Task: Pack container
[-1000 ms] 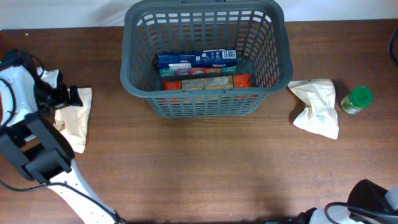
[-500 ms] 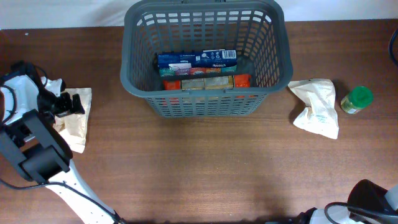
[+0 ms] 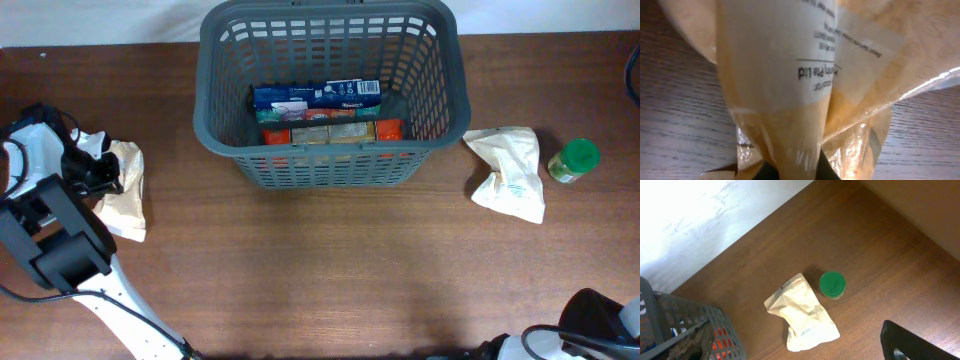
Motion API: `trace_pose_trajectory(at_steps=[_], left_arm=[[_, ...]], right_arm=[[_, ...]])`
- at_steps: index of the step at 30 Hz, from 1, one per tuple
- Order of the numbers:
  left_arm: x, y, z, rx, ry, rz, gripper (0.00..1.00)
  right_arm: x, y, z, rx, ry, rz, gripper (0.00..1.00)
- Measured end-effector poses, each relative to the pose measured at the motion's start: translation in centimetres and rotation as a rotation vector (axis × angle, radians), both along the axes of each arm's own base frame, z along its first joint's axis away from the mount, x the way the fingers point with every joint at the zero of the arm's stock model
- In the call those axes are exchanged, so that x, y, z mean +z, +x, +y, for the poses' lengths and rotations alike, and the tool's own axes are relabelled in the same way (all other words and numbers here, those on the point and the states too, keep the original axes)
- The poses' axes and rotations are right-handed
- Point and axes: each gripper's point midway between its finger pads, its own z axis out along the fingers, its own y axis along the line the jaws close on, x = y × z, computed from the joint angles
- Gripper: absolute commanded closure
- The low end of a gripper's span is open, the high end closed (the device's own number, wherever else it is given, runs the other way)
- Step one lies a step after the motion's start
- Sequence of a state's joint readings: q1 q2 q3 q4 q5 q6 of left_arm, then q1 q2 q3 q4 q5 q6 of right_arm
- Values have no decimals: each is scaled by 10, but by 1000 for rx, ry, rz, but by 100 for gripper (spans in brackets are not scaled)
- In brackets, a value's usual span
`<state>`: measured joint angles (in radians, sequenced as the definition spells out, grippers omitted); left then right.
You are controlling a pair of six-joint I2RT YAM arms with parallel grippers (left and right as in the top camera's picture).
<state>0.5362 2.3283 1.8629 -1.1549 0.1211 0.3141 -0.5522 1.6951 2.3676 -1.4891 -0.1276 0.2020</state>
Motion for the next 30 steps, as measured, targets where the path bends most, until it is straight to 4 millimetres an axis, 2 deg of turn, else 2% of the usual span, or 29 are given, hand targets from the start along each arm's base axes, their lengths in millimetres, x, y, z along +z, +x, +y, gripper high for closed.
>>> trace_pose_trajectory(at_steps=[8,12,14,18,19,20,22,23,25,26,28,30], left_arm=[[12,-6,-15,4,-91,44,98],[41,12,-10,3,-85,-13,98],[66,29,-1,0,-51,-88,98],[126,56,12,-14,40,-251,98],[154,62,13,-25,77,-313,98],[166,64,12,-32,92,-340,98],[205,69,6,-68,140,-427,98],[242,73,-6,-115,179,-513,98],[287,76,-28,-198,231,-618,98],[330,79,-54,-297,286,-728,98],[376,78,-94,-442,346,-853,98],[419,73,-142,-612,404,-983,98]], right_arm=[[0,0,0,0,0,0,1],[0,0,0,0,0,0,1],[0,0,0,-1,1,1,1],[0,0,0,0,0,0,1],[0,0,0,0,0,0,1],[0,0,0,0,0,0,1],[0,0,0,0,0,0,1],[0,0,0,0,0,0,1],[0,0,0,0,0,0,1],[0,0,0,0,0,0,1],[0,0,0,0,0,0,1],[0,0,0,0,0,0,1]])
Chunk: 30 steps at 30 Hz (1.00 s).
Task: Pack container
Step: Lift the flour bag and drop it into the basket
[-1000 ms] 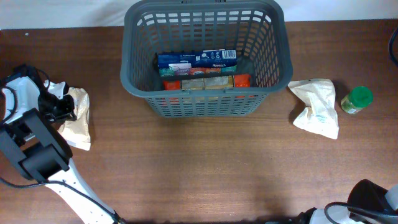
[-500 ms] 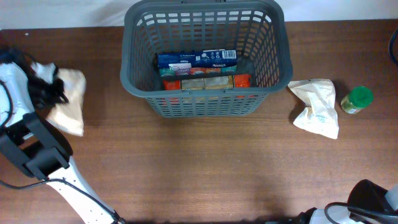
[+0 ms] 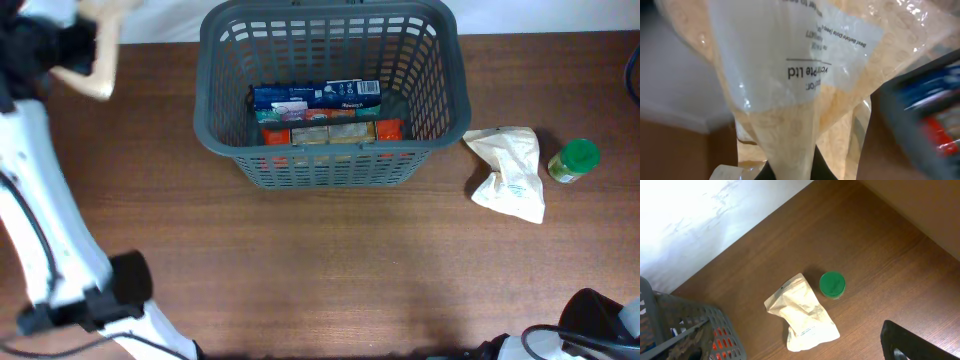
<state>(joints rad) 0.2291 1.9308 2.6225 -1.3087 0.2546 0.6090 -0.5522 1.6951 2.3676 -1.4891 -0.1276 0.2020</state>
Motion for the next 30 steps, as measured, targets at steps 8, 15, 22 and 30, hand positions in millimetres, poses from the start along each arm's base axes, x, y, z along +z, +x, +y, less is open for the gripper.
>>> trace_pose_trajectory(at_steps=[8,15,22,30], left_arm=[[69,-39,-146,-475,250,-256,98],[25,-31,-228,-719,304,-195,98],[-90,12,-294,-849,272,52,98],[-221,13,-345,-881,216,379,98]], right_arm=[[0,0,0,0,0,0,1],[0,0,0,0,0,0,1],[0,0,0,0,0,0,1],[0,0,0,0,0,0,1]])
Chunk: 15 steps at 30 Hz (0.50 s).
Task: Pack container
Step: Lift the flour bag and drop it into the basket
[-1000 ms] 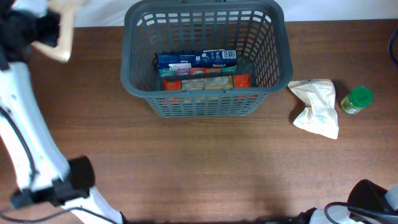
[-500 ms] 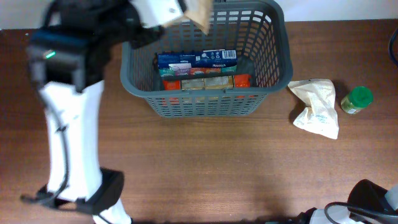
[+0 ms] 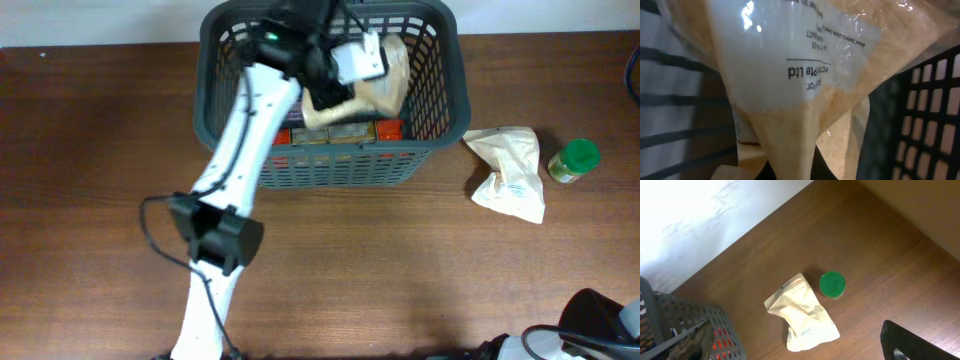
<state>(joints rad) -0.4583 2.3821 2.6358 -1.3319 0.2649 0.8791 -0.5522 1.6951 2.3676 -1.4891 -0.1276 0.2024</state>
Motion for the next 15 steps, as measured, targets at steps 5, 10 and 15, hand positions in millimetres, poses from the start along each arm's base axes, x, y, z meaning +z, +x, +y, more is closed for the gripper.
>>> trace_pose_trajectory(at_steps=[5,10,15], left_arm=[[-31,-29,-11,-11,76,124,80],[-34,-48,-24,-41,98,155,1],[-31,-37,-21,26,127,108,1]], right_arm=[[0,0,0,1,0,0,1],[0,0,0,0,0,0,1],[0,0,0,0,0,0,1]])
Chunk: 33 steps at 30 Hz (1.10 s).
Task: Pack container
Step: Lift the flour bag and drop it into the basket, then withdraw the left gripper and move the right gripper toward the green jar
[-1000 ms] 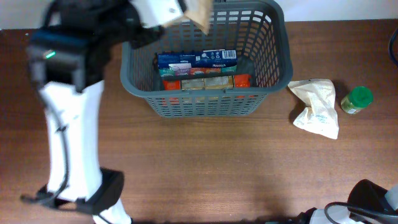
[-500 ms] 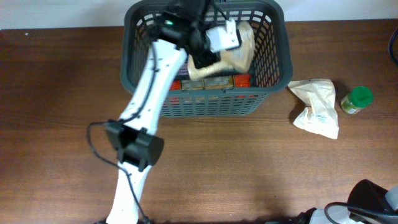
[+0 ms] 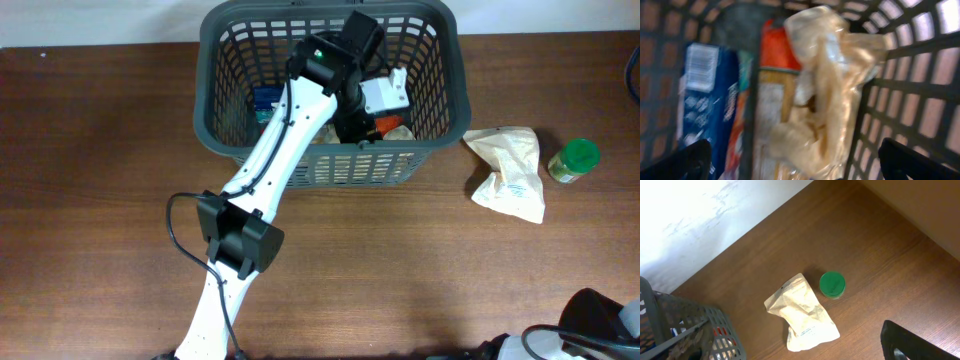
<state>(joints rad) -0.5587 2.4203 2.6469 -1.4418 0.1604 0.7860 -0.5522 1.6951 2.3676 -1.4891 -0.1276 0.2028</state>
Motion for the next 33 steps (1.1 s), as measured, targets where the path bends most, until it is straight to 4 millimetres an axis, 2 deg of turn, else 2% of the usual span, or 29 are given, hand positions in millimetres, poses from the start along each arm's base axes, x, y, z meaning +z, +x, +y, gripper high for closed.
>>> trace_pose_trajectory(at_steps=[4,8,9,11,13,15,17,19,21,25,28,30,33], left_arm=[[15,15,17,135,-15,-31,1],[61,27,52,287,-75,-91,1],[87,30,72,352,-112,-129,1],[126,30,101,439,-166,-188,1],[168,26,139,547,-222,-256,1],[207,14,188,687,-268,-318,1],[229,2,231,816,-292,-348,1],[235,-12,269,948,-295,-337,1],[227,-23,304,1078,-277,-291,1],[197,-32,352,1263,-226,-178,1],[179,-33,378,1348,-202,-125,1],[171,-35,392,1394,-192,-103,1],[168,-39,405,1435,-189,-94,1]], right_arm=[[0,0,0,1,0,1,1],[0,0,0,0,0,0,1],[0,0,0,0,0,0,1],[0,0,0,0,0,0,1],[0,0,0,0,0,0,1],[0,0,0,1,-1,1,1],[1,1,0,0,-2,-3,1],[8,7,-4,0,-25,-41,1],[15,13,-8,0,-47,-75,1],[18,15,-9,1,-55,-88,0],[17,16,-10,1,-54,-87,0],[8,21,-13,1,-41,-66,0],[-33,34,-24,-15,10,34,1]])
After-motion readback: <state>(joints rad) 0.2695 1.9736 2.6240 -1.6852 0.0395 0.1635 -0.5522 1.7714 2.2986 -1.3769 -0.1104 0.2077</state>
